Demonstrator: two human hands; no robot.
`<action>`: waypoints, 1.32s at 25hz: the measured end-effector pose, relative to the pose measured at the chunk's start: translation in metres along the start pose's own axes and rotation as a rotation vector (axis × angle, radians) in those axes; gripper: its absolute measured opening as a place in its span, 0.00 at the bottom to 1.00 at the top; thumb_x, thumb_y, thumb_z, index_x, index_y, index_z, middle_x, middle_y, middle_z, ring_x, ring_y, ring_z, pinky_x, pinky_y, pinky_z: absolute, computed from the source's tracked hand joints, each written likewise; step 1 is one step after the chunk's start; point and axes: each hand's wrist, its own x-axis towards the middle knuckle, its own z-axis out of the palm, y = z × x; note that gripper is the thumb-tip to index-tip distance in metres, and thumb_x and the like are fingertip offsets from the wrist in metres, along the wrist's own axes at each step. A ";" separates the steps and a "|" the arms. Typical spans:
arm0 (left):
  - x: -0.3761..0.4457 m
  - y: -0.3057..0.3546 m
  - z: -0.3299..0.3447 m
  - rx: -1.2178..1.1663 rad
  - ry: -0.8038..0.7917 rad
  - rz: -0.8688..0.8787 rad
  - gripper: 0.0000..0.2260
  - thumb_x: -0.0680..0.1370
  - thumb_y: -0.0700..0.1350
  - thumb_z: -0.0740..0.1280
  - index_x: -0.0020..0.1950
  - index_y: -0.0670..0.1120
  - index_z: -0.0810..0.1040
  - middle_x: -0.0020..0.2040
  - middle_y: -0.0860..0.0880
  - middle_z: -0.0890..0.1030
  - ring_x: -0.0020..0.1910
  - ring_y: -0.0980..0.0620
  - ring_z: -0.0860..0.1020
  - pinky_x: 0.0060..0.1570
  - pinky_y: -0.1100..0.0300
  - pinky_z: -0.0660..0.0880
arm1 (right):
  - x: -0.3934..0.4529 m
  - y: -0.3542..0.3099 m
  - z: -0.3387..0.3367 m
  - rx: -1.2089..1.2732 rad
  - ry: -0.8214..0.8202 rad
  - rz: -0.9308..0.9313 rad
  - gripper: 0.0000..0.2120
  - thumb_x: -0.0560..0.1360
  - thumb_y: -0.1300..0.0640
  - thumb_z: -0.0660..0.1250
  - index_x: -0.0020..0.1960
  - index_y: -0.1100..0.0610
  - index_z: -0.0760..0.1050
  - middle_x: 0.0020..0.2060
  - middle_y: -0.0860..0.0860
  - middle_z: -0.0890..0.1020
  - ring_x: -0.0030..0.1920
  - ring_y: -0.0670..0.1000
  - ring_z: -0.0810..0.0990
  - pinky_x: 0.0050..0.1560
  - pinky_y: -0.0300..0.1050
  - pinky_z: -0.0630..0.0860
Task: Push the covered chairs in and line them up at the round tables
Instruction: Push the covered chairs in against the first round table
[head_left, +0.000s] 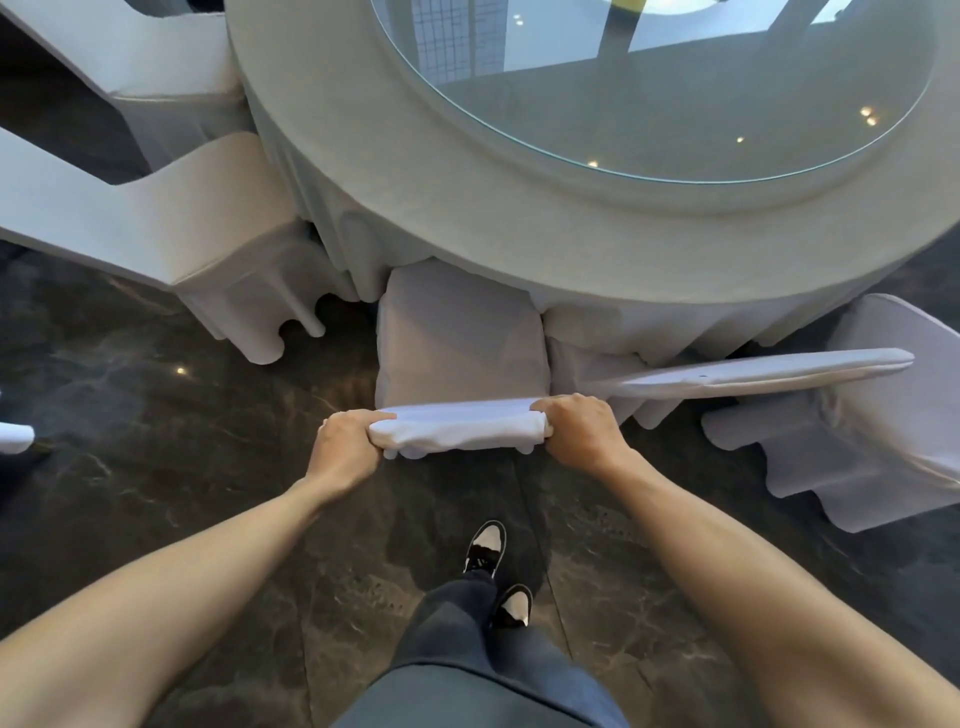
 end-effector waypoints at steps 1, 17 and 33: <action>-0.001 0.005 0.001 0.009 -0.021 -0.002 0.16 0.71 0.39 0.68 0.54 0.51 0.86 0.51 0.44 0.86 0.51 0.41 0.81 0.53 0.53 0.75 | -0.002 0.004 -0.002 0.010 0.015 0.014 0.10 0.65 0.57 0.68 0.46 0.48 0.80 0.42 0.48 0.84 0.45 0.56 0.82 0.42 0.47 0.76; 0.004 0.019 0.003 0.121 -0.029 -0.005 0.18 0.68 0.35 0.65 0.50 0.54 0.86 0.43 0.45 0.85 0.43 0.43 0.80 0.42 0.55 0.73 | 0.005 0.008 -0.015 0.053 0.021 0.077 0.18 0.66 0.60 0.69 0.54 0.48 0.82 0.46 0.51 0.85 0.49 0.58 0.82 0.48 0.50 0.78; 0.007 0.144 0.060 0.404 -0.224 0.447 0.10 0.71 0.44 0.64 0.52 0.48 0.76 0.50 0.43 0.82 0.48 0.40 0.79 0.41 0.53 0.69 | -0.050 0.062 -0.056 0.233 -0.001 0.137 0.17 0.75 0.55 0.64 0.63 0.53 0.77 0.60 0.49 0.81 0.60 0.53 0.78 0.59 0.53 0.75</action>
